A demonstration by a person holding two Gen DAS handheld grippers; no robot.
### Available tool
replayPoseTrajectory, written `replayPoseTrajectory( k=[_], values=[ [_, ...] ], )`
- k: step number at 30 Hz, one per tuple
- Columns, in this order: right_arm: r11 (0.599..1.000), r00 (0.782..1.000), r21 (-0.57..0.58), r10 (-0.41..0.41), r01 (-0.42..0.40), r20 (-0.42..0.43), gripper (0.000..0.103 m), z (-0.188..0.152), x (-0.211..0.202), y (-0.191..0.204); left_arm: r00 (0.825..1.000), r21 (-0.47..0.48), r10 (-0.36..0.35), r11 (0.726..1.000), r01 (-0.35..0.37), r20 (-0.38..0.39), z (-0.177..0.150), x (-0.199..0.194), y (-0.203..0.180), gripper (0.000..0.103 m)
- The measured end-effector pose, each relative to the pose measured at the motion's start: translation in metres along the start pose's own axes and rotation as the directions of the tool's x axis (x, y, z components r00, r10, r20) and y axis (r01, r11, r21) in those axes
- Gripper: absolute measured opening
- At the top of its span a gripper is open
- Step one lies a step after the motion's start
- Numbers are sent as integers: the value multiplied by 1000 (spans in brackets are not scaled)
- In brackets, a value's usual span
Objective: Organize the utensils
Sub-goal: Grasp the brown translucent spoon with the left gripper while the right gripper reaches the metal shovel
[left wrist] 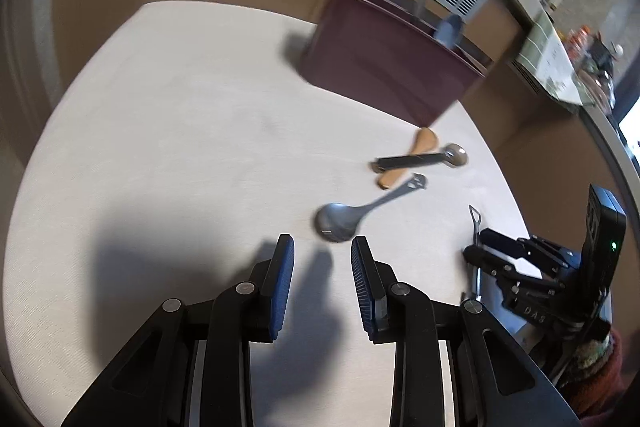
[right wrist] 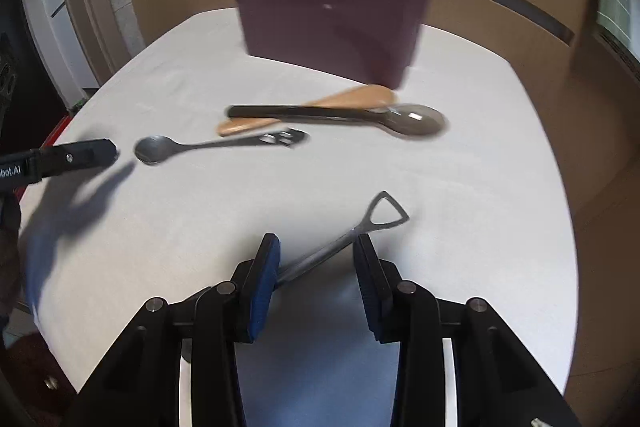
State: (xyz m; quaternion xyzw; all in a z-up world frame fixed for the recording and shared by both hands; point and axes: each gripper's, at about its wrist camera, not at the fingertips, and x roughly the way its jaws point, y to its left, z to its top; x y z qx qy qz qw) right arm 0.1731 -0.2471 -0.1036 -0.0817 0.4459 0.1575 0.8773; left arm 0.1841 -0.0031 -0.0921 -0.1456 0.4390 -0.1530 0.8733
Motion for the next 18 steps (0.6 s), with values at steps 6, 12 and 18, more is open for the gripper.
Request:
replayPoseTrajectory(
  k=[6,12,18],
  values=[
    [988,998,140,62,-63,16,38,-16,-11,-42,1000,119,-24,993,25,-11,14,15,-37,31],
    [974,992,186,122,-127,39,57,-21,-15,-35,997,464,-43,883,70,-69,46,55,-101,31],
    [937,966,237,249,-257,63,57,-30,-18,-48,990,637,41,769,56,-136,66,109,-146,31]
  ],
)
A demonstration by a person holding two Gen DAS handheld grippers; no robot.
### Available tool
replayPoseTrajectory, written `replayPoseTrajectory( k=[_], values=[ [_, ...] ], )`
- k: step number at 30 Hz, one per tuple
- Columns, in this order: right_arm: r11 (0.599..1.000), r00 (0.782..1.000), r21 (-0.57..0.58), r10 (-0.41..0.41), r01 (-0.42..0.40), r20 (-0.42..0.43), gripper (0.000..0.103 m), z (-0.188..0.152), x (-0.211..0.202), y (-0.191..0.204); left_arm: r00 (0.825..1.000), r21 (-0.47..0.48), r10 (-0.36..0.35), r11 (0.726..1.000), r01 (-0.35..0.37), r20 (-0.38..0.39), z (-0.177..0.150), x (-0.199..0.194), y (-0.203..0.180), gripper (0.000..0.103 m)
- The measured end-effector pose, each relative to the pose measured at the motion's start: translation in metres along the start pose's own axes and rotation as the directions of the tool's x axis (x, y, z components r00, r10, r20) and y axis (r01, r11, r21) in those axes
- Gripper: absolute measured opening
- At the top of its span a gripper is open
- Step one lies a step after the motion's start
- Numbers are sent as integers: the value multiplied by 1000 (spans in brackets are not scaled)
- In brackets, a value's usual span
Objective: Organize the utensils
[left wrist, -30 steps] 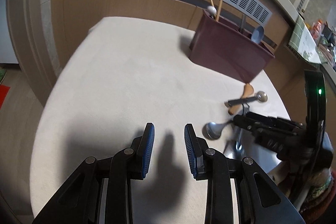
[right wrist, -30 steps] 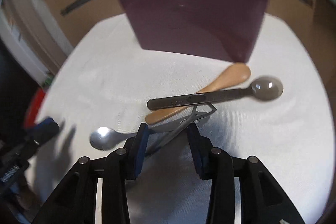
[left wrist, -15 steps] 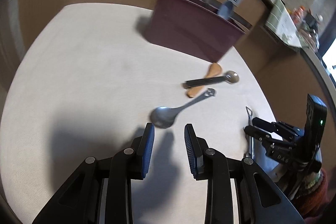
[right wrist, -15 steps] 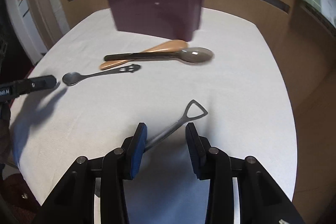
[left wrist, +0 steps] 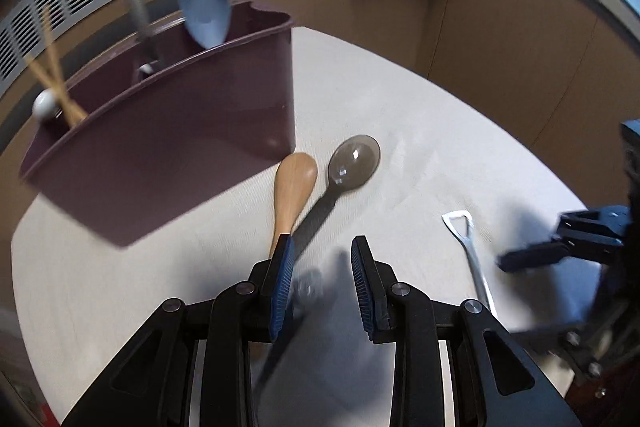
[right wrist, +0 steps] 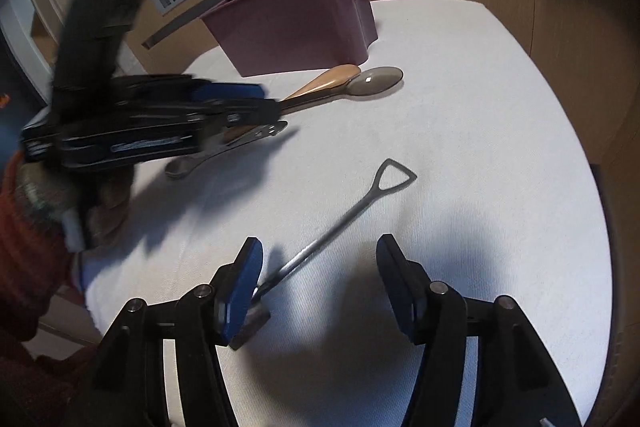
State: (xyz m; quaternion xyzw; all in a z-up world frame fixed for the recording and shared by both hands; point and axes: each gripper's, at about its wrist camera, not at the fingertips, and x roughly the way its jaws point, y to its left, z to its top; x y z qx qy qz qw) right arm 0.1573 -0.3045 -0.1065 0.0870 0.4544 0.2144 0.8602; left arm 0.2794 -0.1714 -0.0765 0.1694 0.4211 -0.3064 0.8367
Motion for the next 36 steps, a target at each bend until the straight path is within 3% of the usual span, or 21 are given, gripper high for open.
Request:
replayPoseTrajectory(
  k=[2,4,6,8,11,17,21,27,30,36],
  values=[
    [999,999,12,38,-38,7,56,-5,-4,-5,1000,-7,0,1000,0,-17,9,11,1,31],
    [999,999,-8,36,-36,15,48,-9,-7,-7,999,-14,-7,1000,7,-40,13,20,0,31],
    [1000,1000,-11,5,-5,22,28,-11,-10,-11,996,-15,-31,999,30,-81,8,25,-4,31],
    [1000,1000,3,-17,16,26,22,-11,-12,-17,997,-5,-18,1000,18,-74,0,19,-8,31],
    [1000,1000,28,-4,3,25,21,-8,-11,-21,996,-67,-38,997,32,-81,-16,8,-3,31],
    [996,996,-7,-90,90,30,21,2,-7,-15,995,-179,-69,982,54,-77,-37,-7,16,31],
    [989,988,-17,-147,148,43,21,7,-5,-17,998,-118,-31,993,24,-63,-14,10,8,30],
    [988,987,-11,-154,155,49,22,5,-7,-19,999,-62,16,998,-19,-43,33,44,-5,31],
    [988,987,-13,-154,155,53,22,1,-8,-19,998,-71,49,996,-51,-35,49,55,-7,31],
    [985,984,-39,-167,170,60,23,-2,-9,-13,999,-138,50,989,-51,-7,40,52,-9,30]
  ],
)
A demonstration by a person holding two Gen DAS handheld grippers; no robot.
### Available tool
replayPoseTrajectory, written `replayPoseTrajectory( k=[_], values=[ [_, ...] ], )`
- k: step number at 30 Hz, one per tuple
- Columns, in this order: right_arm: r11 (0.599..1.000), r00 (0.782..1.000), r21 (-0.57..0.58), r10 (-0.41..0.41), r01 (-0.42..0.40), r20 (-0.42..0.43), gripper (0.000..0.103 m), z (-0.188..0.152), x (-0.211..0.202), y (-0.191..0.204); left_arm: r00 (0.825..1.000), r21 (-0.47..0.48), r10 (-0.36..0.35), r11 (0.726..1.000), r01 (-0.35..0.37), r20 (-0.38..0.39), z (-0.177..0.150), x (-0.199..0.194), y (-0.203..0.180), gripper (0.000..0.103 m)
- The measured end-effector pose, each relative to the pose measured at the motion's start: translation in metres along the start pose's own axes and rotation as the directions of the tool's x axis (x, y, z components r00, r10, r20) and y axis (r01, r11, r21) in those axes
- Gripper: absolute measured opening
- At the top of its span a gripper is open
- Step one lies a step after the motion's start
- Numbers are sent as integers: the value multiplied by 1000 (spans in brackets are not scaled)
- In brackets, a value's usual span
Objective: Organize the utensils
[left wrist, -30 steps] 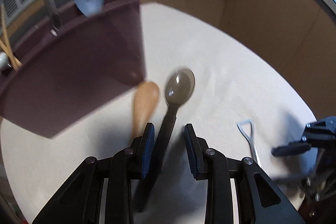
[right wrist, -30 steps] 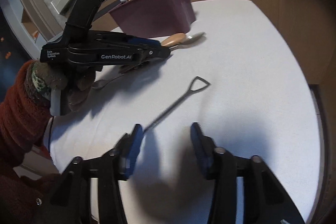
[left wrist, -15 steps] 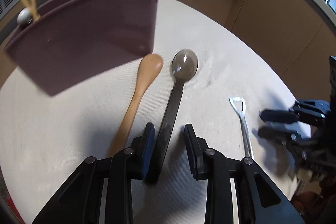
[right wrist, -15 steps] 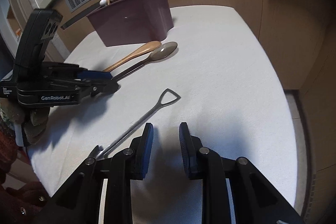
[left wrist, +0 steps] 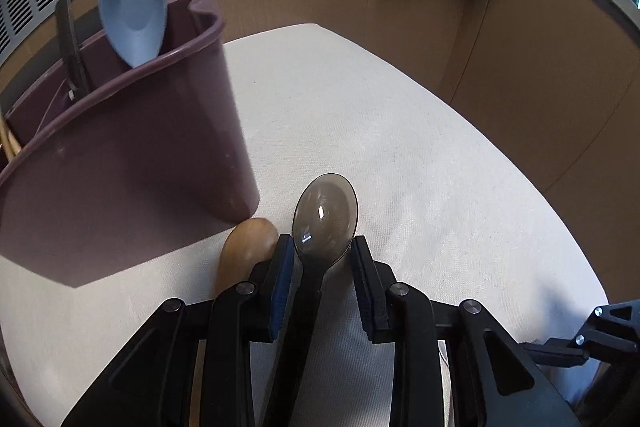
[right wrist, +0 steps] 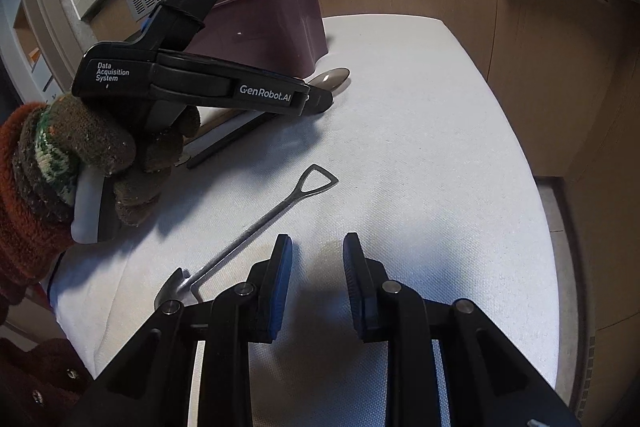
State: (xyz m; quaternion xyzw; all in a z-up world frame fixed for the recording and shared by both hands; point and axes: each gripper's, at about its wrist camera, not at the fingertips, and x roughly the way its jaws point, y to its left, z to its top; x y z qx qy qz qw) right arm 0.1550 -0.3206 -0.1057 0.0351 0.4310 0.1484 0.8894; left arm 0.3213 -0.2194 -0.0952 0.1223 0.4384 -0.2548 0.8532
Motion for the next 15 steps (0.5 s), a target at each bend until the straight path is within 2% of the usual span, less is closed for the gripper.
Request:
replayPoseTrajectory(
  k=[3,5,8,12,13,15],
  values=[
    [1000,1000,3,-3,3,-3,26,0,-1,1,1000,-46,-12,999,13,28,-16,-19,-1,30],
    [1000,1000,6,-5,5,-10,27,1,0,2,996,-104,-43,993,51,80,-29,-44,11,30],
    [1000,1000,-24,-9,9,-30,28,2,-1,6,987,-173,-51,982,77,152,-51,-76,31,30],
    [981,997,-192,-52,39,-61,28,-3,-5,23,974,-266,-14,961,75,225,-77,-124,62,29],
    [966,996,-255,-61,42,-70,28,-6,-6,32,970,-289,4,955,69,244,-92,-142,68,28],
    [948,996,-318,-43,17,-74,28,-9,-5,44,962,-340,31,938,66,272,-108,-163,84,28]
  ],
)
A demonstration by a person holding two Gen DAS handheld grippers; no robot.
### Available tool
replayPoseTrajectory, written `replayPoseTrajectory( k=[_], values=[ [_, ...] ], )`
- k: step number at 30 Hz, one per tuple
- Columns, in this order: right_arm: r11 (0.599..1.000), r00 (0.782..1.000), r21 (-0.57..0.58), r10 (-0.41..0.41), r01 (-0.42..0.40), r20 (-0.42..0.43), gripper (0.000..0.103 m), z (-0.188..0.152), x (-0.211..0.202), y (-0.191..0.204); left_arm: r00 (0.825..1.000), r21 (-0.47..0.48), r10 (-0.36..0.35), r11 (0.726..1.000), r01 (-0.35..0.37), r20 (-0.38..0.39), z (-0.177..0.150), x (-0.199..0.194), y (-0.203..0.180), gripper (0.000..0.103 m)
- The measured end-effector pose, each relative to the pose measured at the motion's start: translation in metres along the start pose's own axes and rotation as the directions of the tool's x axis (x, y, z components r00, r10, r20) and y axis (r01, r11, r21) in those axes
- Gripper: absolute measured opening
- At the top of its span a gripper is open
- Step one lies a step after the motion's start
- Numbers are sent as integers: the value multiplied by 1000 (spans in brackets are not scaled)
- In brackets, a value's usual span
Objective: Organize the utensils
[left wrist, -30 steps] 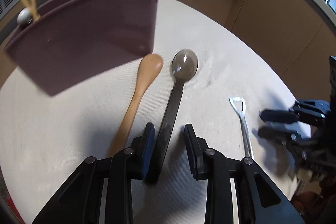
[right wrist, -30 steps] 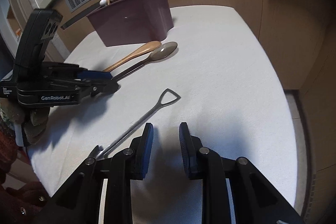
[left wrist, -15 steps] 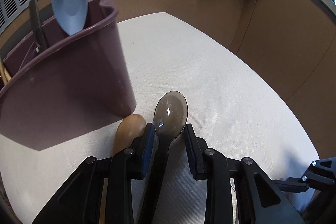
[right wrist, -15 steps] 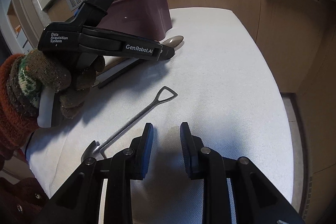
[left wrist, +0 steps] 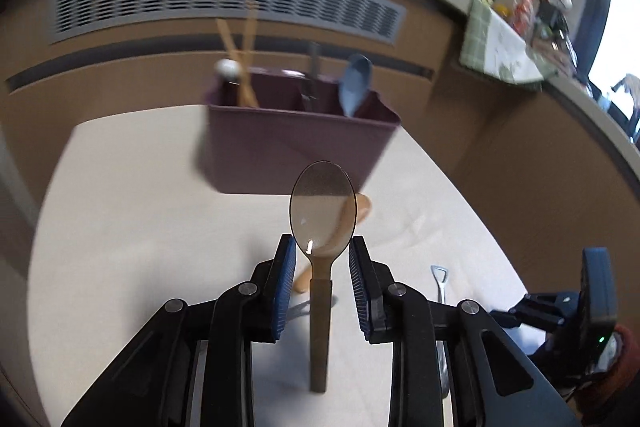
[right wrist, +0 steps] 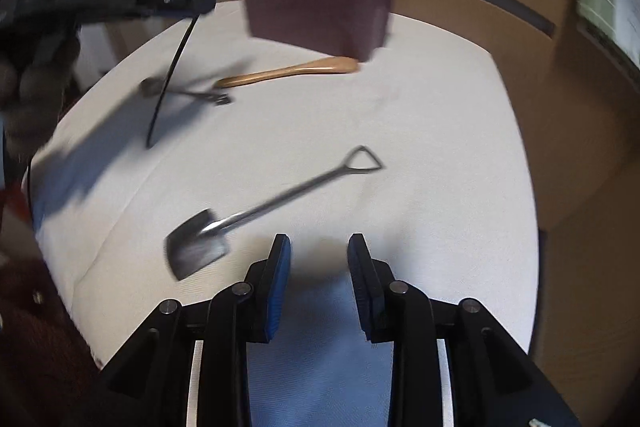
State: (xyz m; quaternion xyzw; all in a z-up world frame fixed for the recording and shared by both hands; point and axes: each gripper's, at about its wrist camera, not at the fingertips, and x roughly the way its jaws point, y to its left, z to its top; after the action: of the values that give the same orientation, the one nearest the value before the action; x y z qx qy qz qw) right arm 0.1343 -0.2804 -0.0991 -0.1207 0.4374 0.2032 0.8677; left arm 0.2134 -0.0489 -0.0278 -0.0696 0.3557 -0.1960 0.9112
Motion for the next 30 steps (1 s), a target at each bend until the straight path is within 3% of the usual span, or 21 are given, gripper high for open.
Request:
replayPoseTrajectory(
  k=[7,8,9,11,16,19,25,30],
  values=[
    [988,998,-153,46,-38,51,28,37,25,46,997,-108,48,993,-41,63,-12,-42,40,27],
    [986,997,-161,53,-44,52,28,45,29,49,996,-116,53,992,-45,65,-13,-45,44,26],
    [983,997,-175,67,-57,50,28,52,31,51,996,-123,60,991,-52,67,-15,-48,46,18],
    [975,993,-204,106,-94,50,28,65,33,52,995,-131,68,990,-59,70,-18,-54,56,17],
    [985,991,-136,116,-106,66,28,94,43,30,994,-159,72,985,-59,80,-21,-52,59,17],
    [997,998,-60,59,-58,23,27,109,68,12,994,-177,84,982,-70,71,-23,-50,65,17],
    [998,997,-13,67,-67,-38,28,86,63,-1,993,-213,116,970,-115,-5,-36,-39,83,17],
    [981,979,-47,185,-190,-86,32,56,31,12,991,-236,127,962,-134,-44,-48,-33,90,17]
  ],
)
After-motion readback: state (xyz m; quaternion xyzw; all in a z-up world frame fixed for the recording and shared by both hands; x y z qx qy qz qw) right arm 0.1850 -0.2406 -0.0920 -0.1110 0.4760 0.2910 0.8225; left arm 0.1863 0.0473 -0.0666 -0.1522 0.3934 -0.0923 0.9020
